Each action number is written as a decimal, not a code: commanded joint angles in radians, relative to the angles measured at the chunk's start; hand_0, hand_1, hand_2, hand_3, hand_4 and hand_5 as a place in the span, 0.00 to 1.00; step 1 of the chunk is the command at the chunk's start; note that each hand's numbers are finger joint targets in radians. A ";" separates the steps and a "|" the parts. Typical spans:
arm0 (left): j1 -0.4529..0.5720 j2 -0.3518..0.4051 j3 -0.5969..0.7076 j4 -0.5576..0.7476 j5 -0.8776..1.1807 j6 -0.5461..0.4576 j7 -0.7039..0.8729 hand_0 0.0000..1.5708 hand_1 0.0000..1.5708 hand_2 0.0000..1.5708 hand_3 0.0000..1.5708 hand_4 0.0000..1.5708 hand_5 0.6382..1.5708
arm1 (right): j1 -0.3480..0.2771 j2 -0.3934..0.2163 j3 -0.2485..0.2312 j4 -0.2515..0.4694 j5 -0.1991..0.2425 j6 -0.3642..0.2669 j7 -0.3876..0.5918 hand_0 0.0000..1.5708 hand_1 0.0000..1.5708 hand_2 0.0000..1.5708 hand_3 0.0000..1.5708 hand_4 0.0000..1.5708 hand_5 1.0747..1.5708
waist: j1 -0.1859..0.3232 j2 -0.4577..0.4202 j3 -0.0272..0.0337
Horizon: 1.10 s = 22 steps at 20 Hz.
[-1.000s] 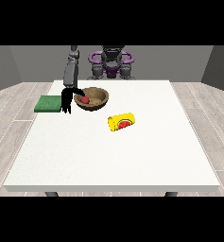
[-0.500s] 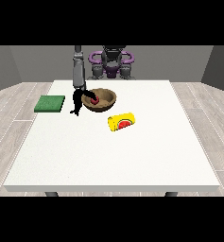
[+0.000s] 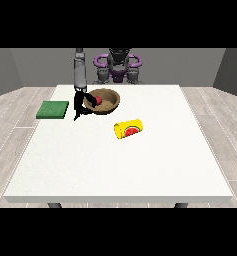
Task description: Pick the cup and pour the ball into the bowl, then pick the bowl and place it on the pad
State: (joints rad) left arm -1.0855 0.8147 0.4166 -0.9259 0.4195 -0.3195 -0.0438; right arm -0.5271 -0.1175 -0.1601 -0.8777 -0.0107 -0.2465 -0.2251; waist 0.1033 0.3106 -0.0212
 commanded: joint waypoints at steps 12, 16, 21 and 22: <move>0.189 0.118 0.096 0.241 -0.025 -0.093 -0.199 0.00 0.00 0.00 0.00 0.00 0.97 | -0.151 -0.163 0.064 -0.118 0.060 0.080 0.531 1.00 1.00 1.00 1.00 0.83 0.84 | -0.150 -0.063 0.0208; 0.129 0.119 0.062 0.205 -0.042 -0.040 -0.151 0.00 0.00 0.00 0.00 0.00 0.96 | -0.224 -0.160 0.067 -0.082 0.064 0.095 0.570 1.00 1.00 1.00 1.00 0.83 0.84 | -0.153 -0.062 0.0215; 0.111 0.119 0.075 0.156 -0.019 -0.009 -0.138 0.00 0.00 0.00 0.00 0.00 0.96 | -0.155 -0.315 0.007 -0.002 0.060 0.211 0.354 1.00 1.00 1.00 1.00 0.83 0.90 | -0.179 0.010 0.0234; 0.130 0.150 0.078 0.144 -0.019 -0.033 -0.137 0.00 0.00 0.00 0.00 0.00 0.96 | -0.140 -0.327 -0.026 0.018 0.038 0.219 0.304 1.00 1.00 1.00 1.00 0.83 0.91 | -0.150 0.006 0.0230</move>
State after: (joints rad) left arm -0.9428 0.9521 0.4984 -0.7371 0.3946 -0.3726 -0.2071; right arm -0.6848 -0.3735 -0.1359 -0.9245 0.0486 -0.0875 0.1810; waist -0.0551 0.2968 0.0005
